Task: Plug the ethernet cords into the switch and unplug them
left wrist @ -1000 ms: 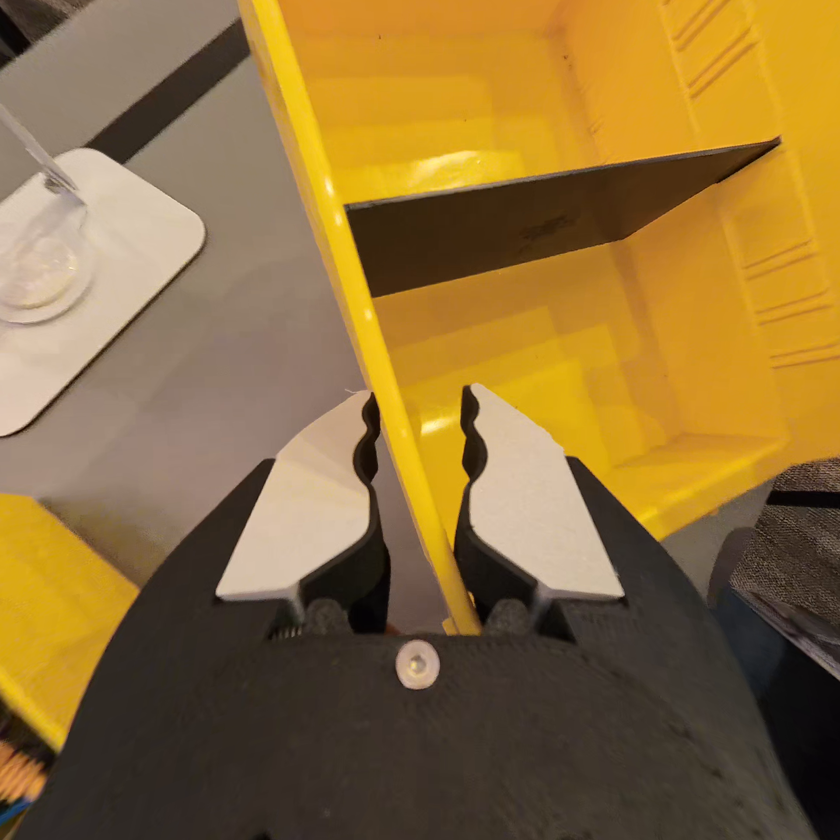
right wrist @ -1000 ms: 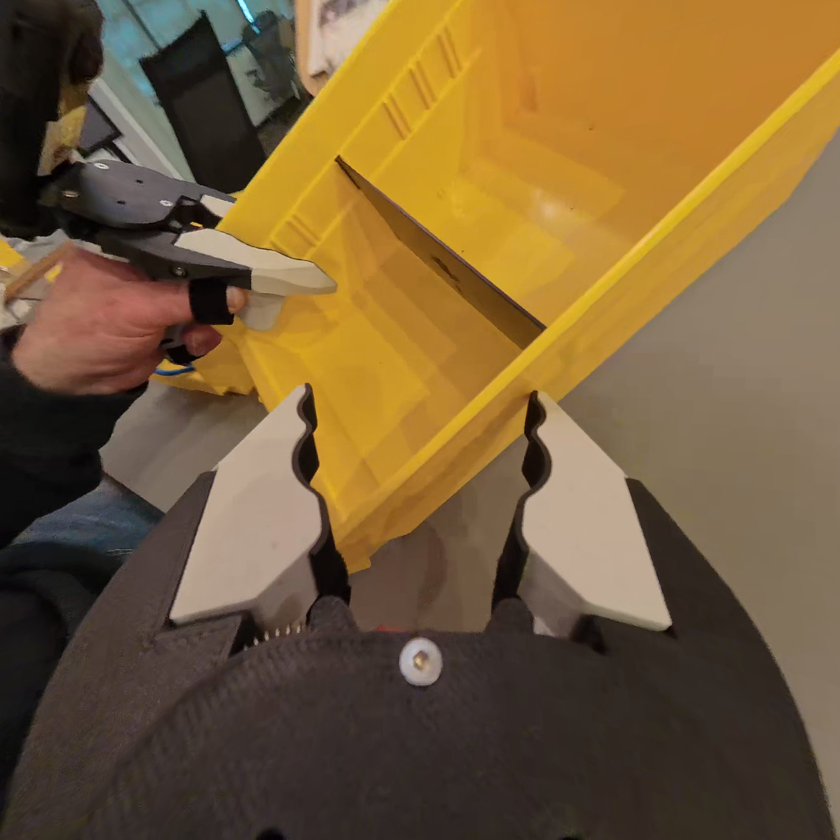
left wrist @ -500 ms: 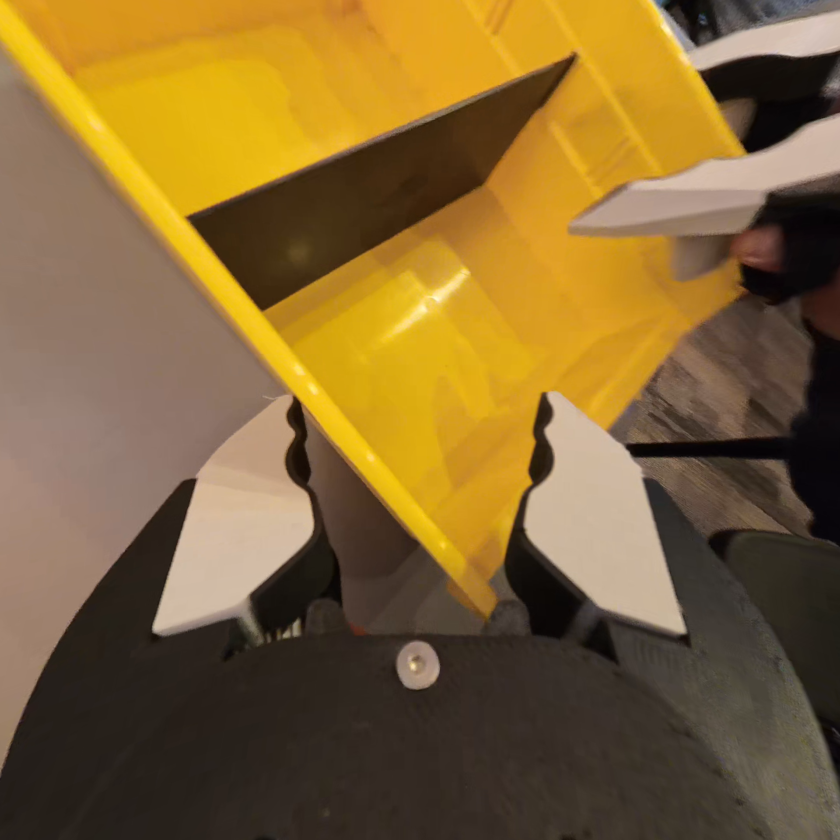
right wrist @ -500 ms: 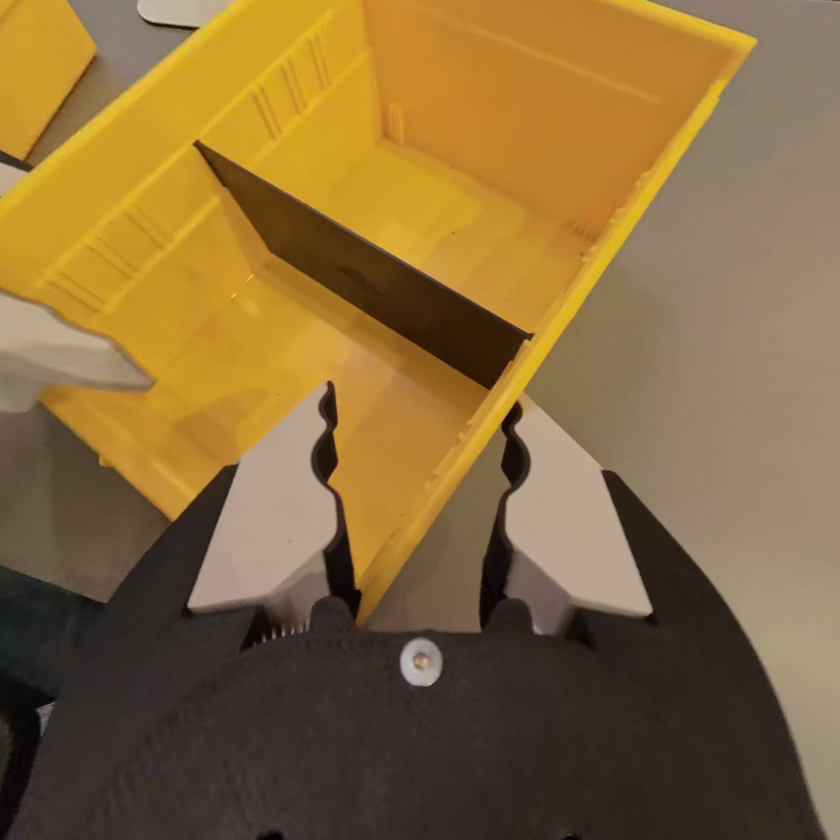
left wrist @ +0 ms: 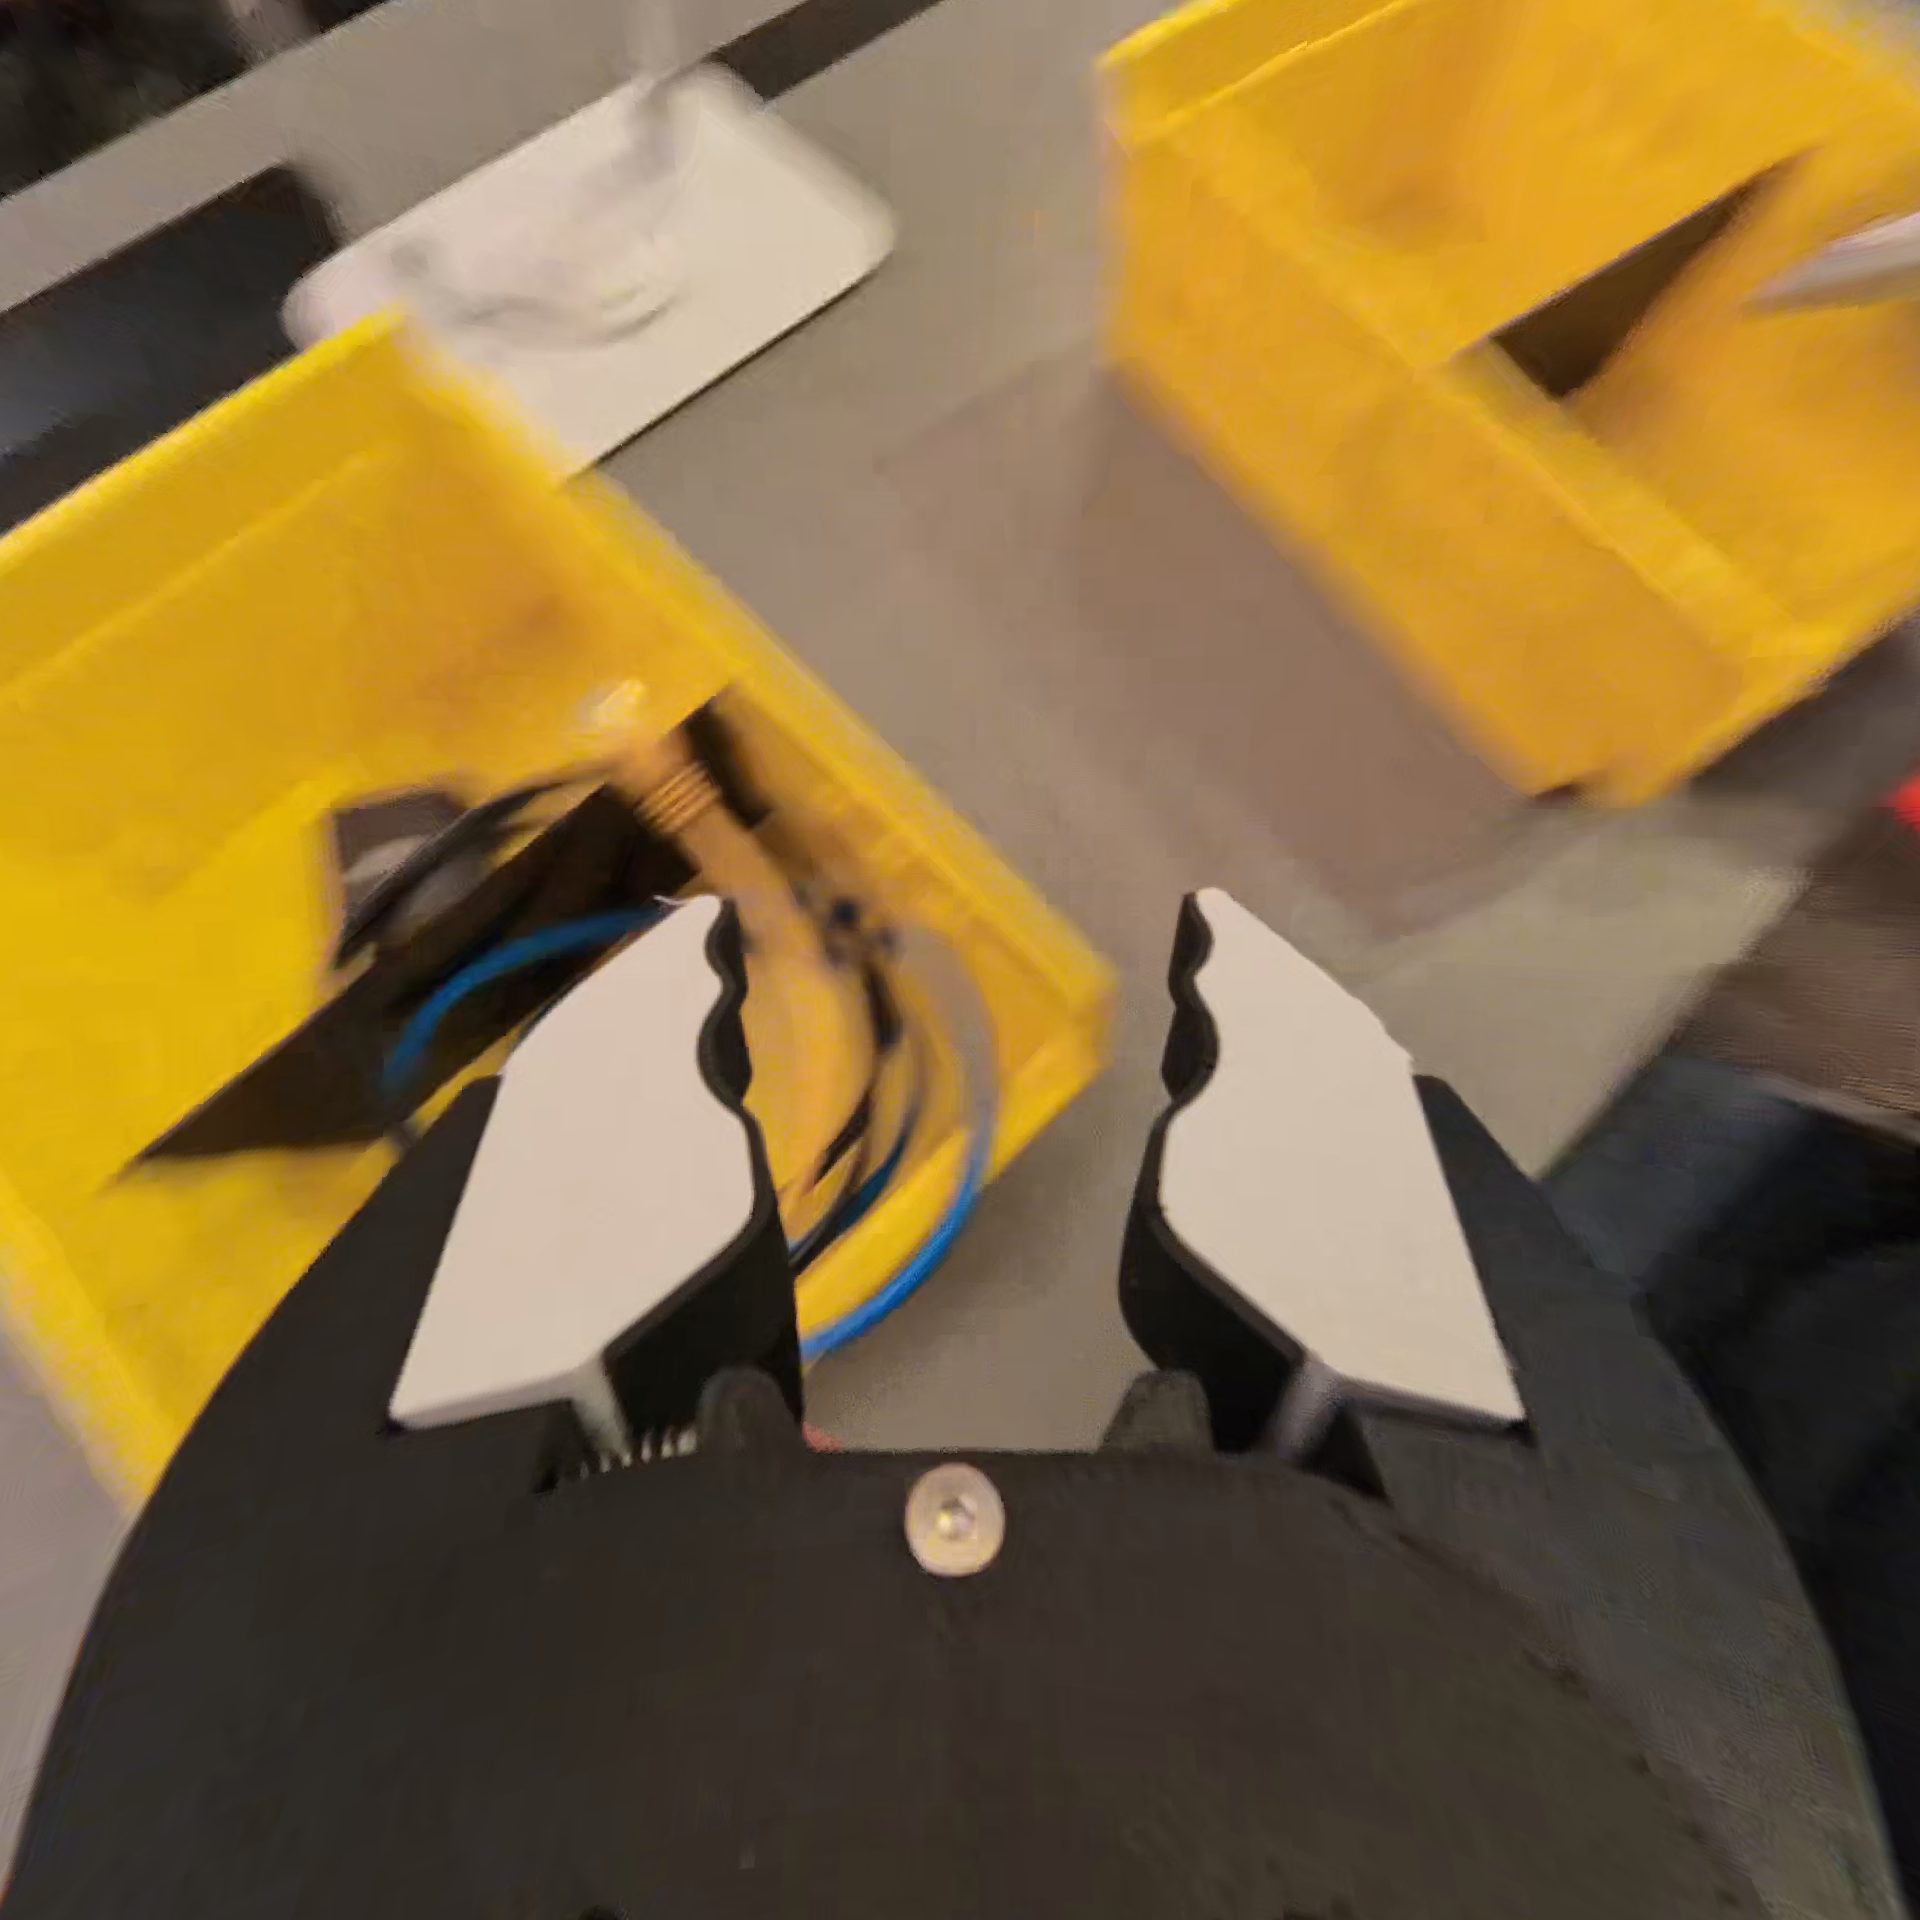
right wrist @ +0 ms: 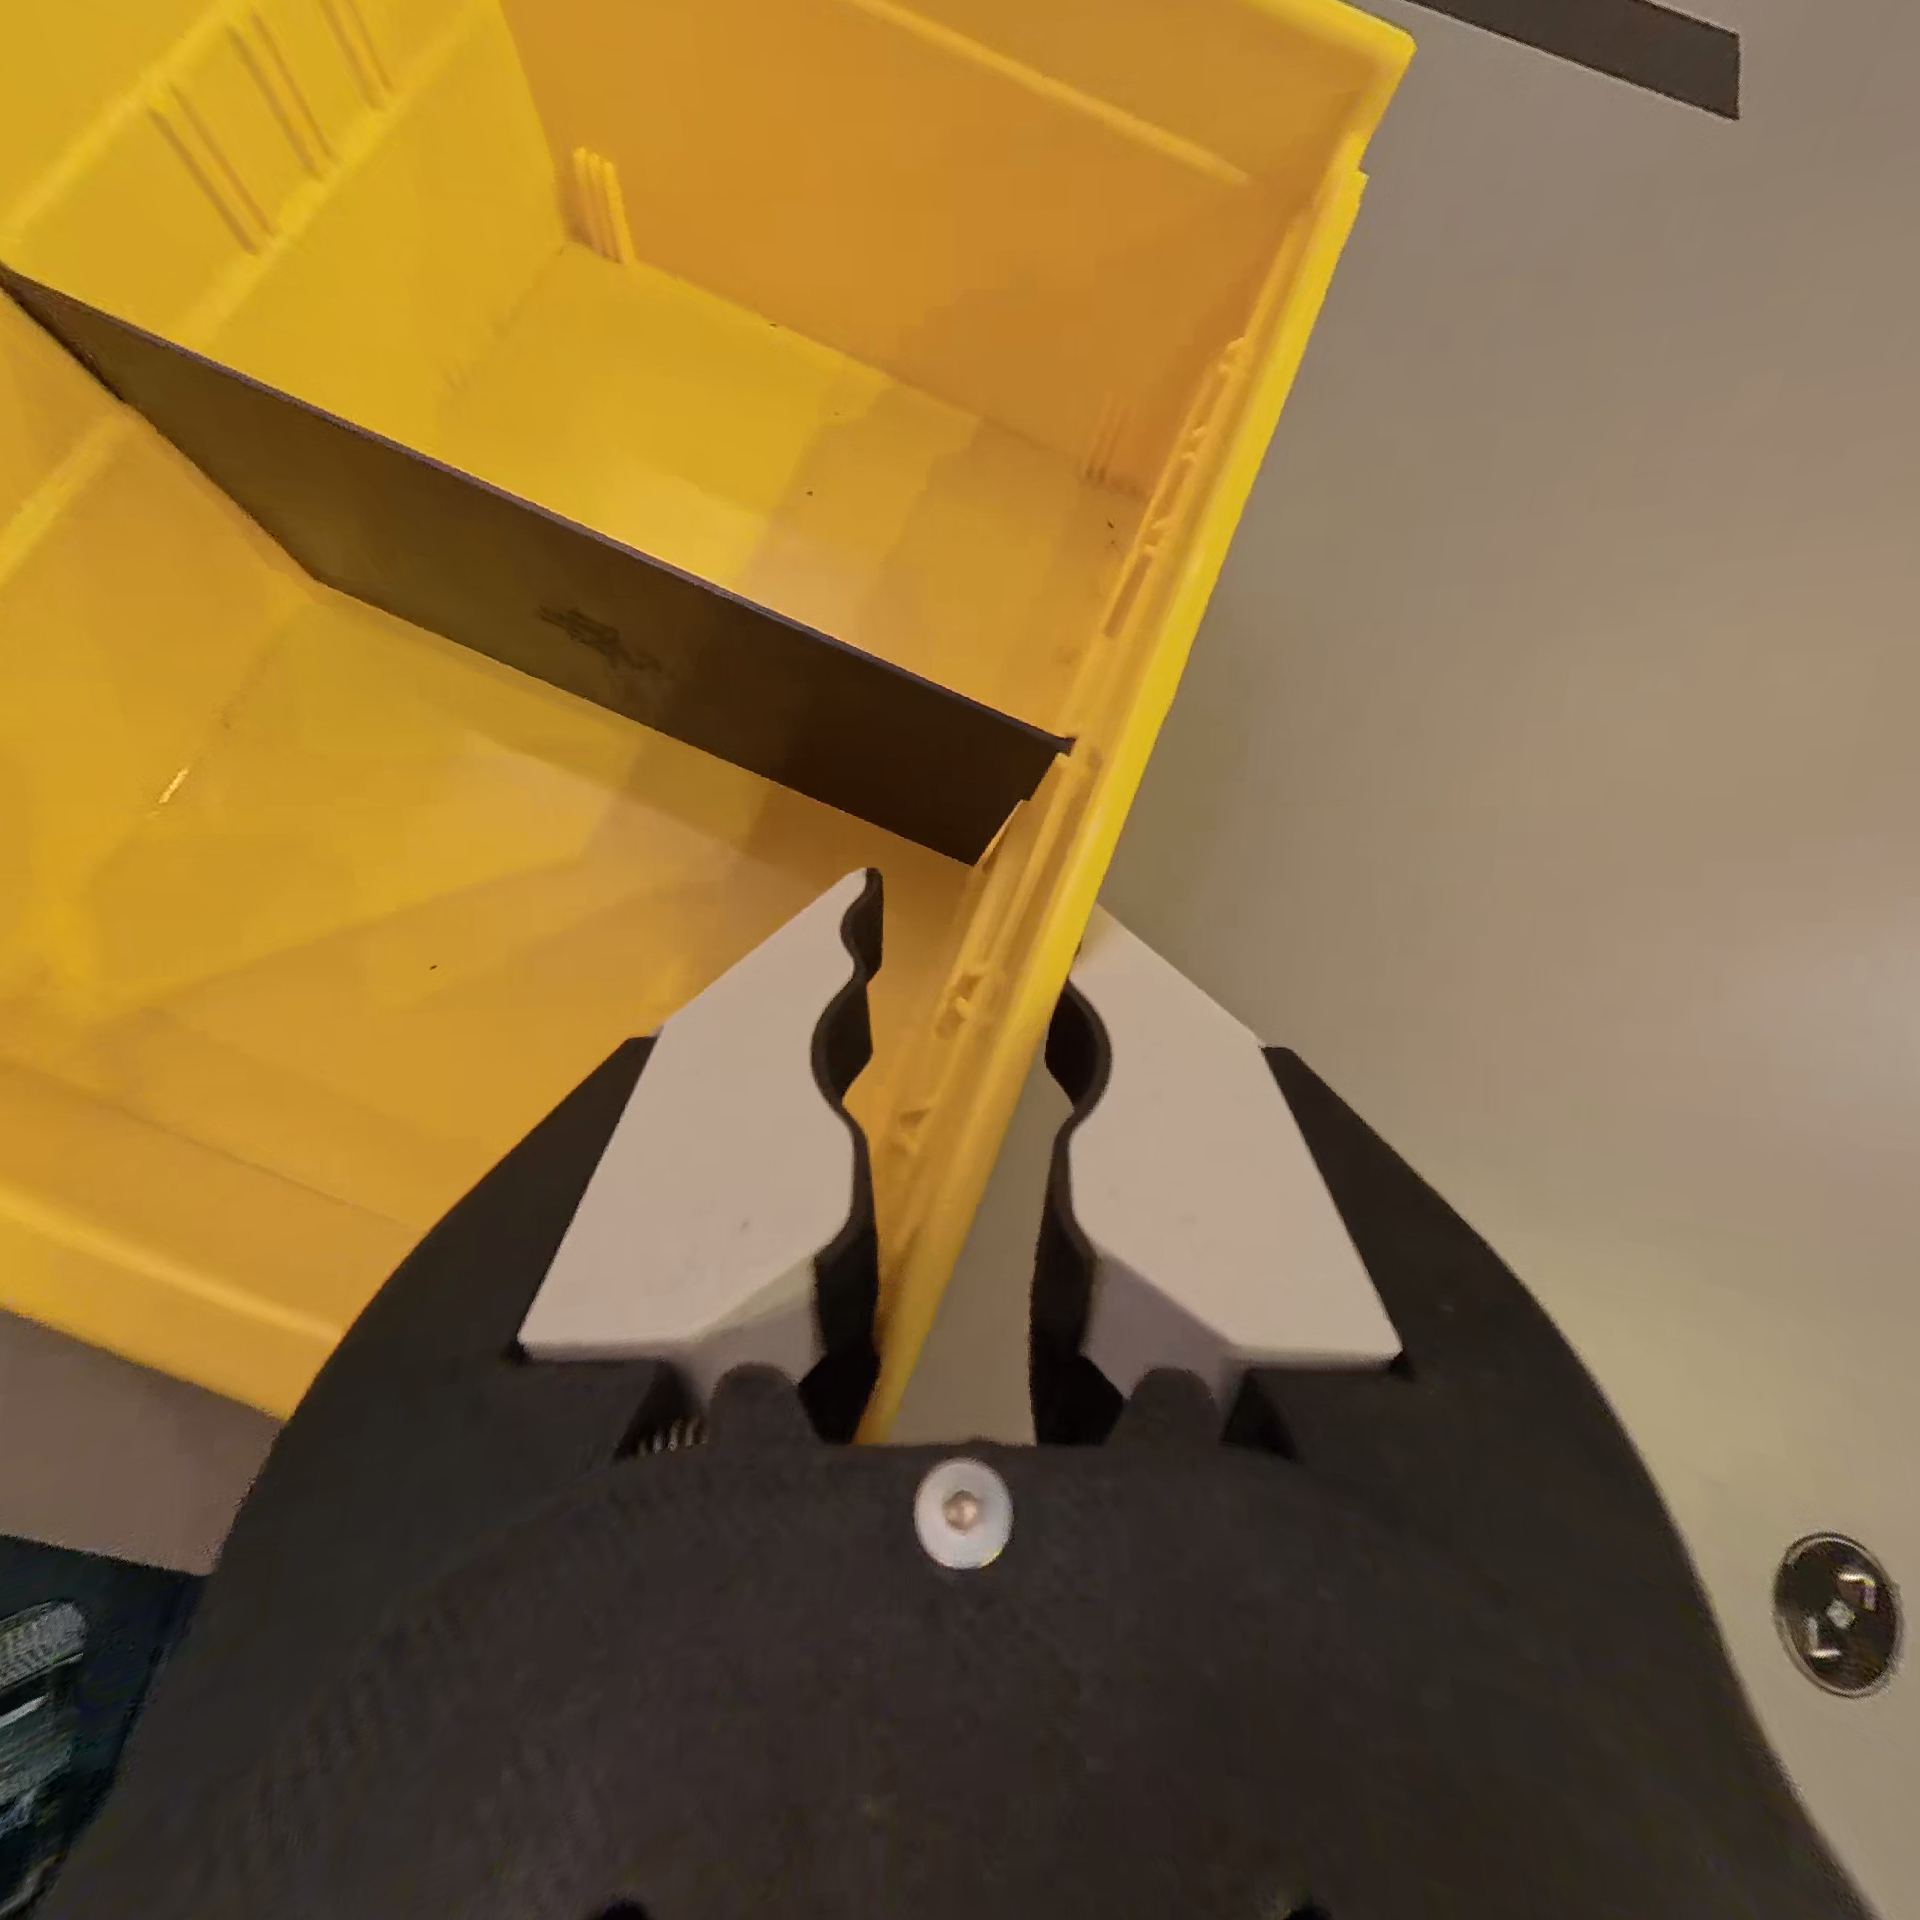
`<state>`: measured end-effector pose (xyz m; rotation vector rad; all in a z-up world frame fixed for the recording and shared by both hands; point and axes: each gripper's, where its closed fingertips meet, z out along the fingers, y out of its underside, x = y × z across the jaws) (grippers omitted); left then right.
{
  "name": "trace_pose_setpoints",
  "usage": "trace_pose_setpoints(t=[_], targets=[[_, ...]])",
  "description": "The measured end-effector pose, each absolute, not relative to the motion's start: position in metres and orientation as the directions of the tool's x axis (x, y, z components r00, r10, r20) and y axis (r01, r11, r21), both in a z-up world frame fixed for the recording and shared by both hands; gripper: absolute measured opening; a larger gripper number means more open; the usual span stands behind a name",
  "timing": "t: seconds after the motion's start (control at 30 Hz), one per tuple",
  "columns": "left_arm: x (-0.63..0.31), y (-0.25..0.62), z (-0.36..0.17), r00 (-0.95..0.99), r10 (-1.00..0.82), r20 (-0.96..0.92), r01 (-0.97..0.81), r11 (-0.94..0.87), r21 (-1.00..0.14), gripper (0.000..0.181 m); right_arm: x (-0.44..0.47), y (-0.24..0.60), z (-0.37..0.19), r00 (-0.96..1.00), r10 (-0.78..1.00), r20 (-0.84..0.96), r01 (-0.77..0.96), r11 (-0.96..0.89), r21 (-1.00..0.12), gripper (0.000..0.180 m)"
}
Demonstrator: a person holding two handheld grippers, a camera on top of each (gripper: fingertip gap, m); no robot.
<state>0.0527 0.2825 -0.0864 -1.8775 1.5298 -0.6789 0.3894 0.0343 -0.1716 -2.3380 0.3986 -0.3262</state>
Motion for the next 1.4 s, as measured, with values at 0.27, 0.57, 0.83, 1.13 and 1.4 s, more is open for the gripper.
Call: trace_pose_setpoints(t=[0.27, 0.57, 0.83, 1.13, 1.4], targets=[[-0.074, 0.384, -0.139, 0.529, -0.849, 0.009, -0.672, -0.425, -0.607, 0.082, 0.406, 0.034, -0.173, 0.928, -0.347, 0.139, -0.158, -0.702, -0.694, 0.023], [-0.081, 0.399, -0.195, 0.54, -0.836, 0.099, -0.697, -0.51, -0.504, 0.022, 0.423, 0.034, -0.175, 0.939, -0.323, 0.119, -0.158, -0.71, -0.686, 0.02], [-0.112, 0.419, -0.194, 0.619, -0.775, 0.122, -0.615, -0.576, -0.539, 0.004, 0.445, 0.033, -0.175, 0.947, -0.303, 0.11, -0.149, -0.714, -0.684, 0.018], [-0.157, 0.43, -0.192, 0.722, -0.66, 0.208, -0.46, -0.683, -0.568, 0.004, 0.473, 0.021, -0.176, 0.949, -0.305, 0.085, -0.167, -0.711, -0.683, 0.017], [-0.188, 0.442, -0.192, 0.773, -0.597, 0.214, -0.393, -0.716, -0.577, 0.005, 0.503, 0.006, -0.177, 0.939, -0.333, 0.081, -0.193, -0.71, -0.678, 0.016]])
